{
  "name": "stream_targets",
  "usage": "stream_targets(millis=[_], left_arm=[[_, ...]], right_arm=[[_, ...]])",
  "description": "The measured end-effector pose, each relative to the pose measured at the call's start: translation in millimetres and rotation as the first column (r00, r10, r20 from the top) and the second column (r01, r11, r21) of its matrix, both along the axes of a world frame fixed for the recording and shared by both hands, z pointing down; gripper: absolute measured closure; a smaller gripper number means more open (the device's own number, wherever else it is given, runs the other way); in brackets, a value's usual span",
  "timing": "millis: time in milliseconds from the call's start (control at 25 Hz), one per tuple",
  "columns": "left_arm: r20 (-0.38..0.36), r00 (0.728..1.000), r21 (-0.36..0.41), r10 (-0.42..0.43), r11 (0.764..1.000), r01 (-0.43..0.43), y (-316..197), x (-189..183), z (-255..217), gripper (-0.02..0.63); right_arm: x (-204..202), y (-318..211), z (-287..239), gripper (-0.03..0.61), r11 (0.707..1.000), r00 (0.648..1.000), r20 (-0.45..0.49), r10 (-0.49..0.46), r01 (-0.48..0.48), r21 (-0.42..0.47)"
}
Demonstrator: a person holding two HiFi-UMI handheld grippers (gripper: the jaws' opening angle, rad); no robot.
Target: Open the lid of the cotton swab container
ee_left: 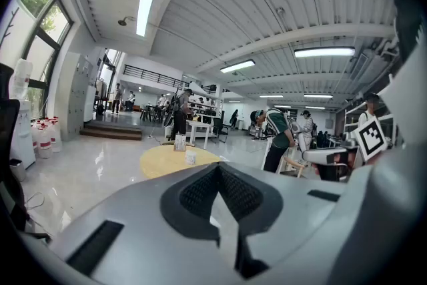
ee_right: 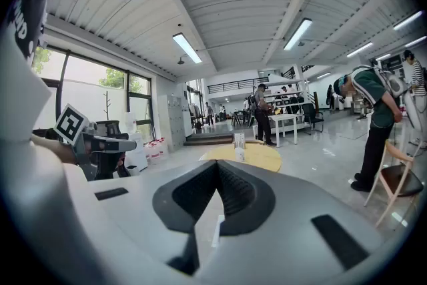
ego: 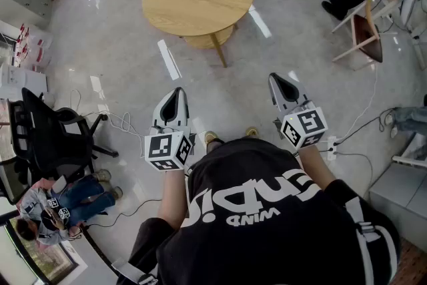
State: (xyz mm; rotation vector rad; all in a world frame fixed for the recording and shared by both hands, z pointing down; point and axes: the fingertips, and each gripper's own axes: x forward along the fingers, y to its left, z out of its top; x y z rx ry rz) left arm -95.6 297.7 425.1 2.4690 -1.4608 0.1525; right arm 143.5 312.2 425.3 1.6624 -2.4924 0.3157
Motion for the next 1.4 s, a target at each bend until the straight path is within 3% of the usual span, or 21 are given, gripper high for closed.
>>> stream_targets(millis=[480, 720, 1040, 1400], left_arm=[[-0.011, 1.000, -0.006, 0.029, 1.000, -0.029, -7.3, -19.0, 2.6, 0.604], [0.000, 0.996, 0.000, 0.086, 0.996, -0.086, -18.1, -38.8, 4.7, 0.604], [0.000, 0.988, -0.001, 0.153, 0.988, -0.153, -20.7, -69.3, 12.6, 0.604], [-0.028, 0.985, 0.006, 0.173, 0.985, -0.173, -43.2, -66.6, 12.2, 0.604]], right_arm=[[-23.4, -3.2, 4.7, 0.577, 1.000, 0.999, 0.022, 0.029, -0.029, -0.006], [-52.8, -3.5, 5.0, 0.577, 0.998, 0.998, 0.025, 0.063, -0.063, -0.002], [-83.3, -2.6, 6.5, 0.577, 0.993, 0.988, 0.096, 0.118, -0.119, 0.004], [-88.0, -17.2, 9.0, 0.577, 0.992, 0.989, 0.071, 0.126, -0.127, 0.006]])
